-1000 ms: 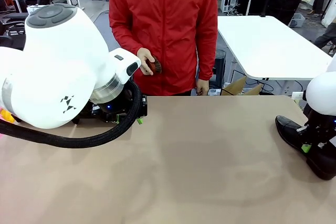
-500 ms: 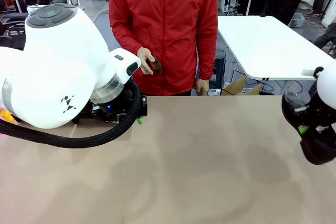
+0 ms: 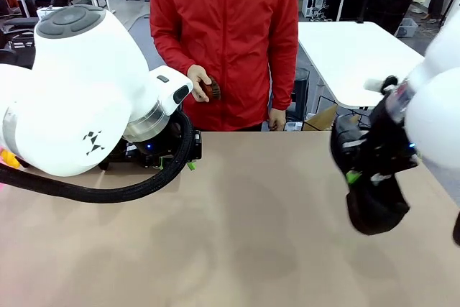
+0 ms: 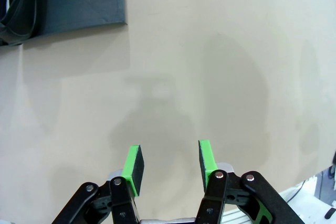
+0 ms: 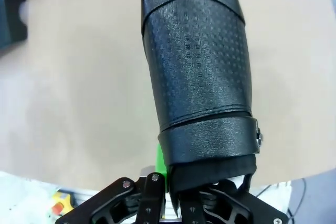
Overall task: Organize the shoes by placing them on the stand.
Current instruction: Pick up one Shoe and place it in the middle of the table.
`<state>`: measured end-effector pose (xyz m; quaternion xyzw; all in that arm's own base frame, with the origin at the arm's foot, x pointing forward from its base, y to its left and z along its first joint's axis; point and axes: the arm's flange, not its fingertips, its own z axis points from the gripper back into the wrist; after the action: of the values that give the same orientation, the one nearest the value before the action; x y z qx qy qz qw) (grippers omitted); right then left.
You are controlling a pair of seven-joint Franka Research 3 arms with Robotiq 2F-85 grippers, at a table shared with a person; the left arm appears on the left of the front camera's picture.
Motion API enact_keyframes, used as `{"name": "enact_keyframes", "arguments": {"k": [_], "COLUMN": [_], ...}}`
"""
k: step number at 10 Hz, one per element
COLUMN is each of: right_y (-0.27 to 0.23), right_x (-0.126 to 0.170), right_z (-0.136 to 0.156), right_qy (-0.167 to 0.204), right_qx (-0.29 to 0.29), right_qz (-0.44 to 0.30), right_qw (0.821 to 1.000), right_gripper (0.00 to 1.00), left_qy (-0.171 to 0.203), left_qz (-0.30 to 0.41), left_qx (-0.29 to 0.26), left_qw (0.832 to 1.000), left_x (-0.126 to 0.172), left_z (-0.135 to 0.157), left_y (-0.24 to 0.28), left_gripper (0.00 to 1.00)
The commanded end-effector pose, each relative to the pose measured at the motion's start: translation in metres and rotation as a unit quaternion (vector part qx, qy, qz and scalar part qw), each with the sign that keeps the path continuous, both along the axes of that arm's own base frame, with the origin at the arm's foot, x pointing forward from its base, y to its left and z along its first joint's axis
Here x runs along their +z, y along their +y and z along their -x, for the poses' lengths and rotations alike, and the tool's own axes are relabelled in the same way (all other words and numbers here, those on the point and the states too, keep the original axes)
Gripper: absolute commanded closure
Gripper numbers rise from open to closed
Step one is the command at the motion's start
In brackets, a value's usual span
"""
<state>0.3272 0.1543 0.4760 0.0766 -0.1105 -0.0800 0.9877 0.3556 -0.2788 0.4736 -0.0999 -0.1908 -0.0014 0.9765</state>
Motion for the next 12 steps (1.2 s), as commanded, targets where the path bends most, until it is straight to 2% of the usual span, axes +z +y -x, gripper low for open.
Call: {"name": "enact_keyframes", "arguments": {"k": [1, 4, 5, 7, 8, 11, 12], "right_y": [-0.023, -0.023, -0.012, 0.046, 0.084, 0.154, 0.173], "right_x": [0.006, 0.006, 0.0, -0.01, -0.019, -0.053, -0.067], "right_z": [-0.008, -0.008, -0.005, -0.003, -0.012, -0.033, -0.037], "right_qy": [-0.011, -0.011, 0.0, 0.014, 0.03, 0.071, 0.077], "right_qx": [-0.004, -0.004, -0.008, 0.04, 0.062, 0.076, 0.062], "right_qz": [0.005, 0.005, 0.001, 0.004, 0.018, 0.025, 0.015], "right_qw": [1.0, 1.0, 1.0, 0.999, 0.998, 0.994, 0.995], "right_gripper": [1.0, 1.0, 1.0, 1.0, 1.0, 1.0, 1.0], "left_qy": [-0.007, -0.007, -0.007, -0.007, -0.007, -0.007, -0.007], "left_qz": [-0.004, -0.004, -0.004, -0.004, -0.004, -0.004, -0.004], "left_qx": [0.002, 0.002, 0.002, 0.002, 0.002, 0.002, 0.002], "left_qw": [1.0, 1.0, 1.0, 1.0, 1.0, 1.0, 1.0], "left_x": [0.002, 0.002, 0.002, 0.002, 0.002, 0.002, 0.002], "left_z": [0.0, 0.0, 0.0, 0.0, 0.0, 0.0, 0.0], "left_y": [0.0, 0.0, 0.0, 0.0, 0.0, 0.0, 0.0], "left_gripper": [0.43, 0.43, 0.43, 0.43, 0.43, 0.43, 0.43]}}
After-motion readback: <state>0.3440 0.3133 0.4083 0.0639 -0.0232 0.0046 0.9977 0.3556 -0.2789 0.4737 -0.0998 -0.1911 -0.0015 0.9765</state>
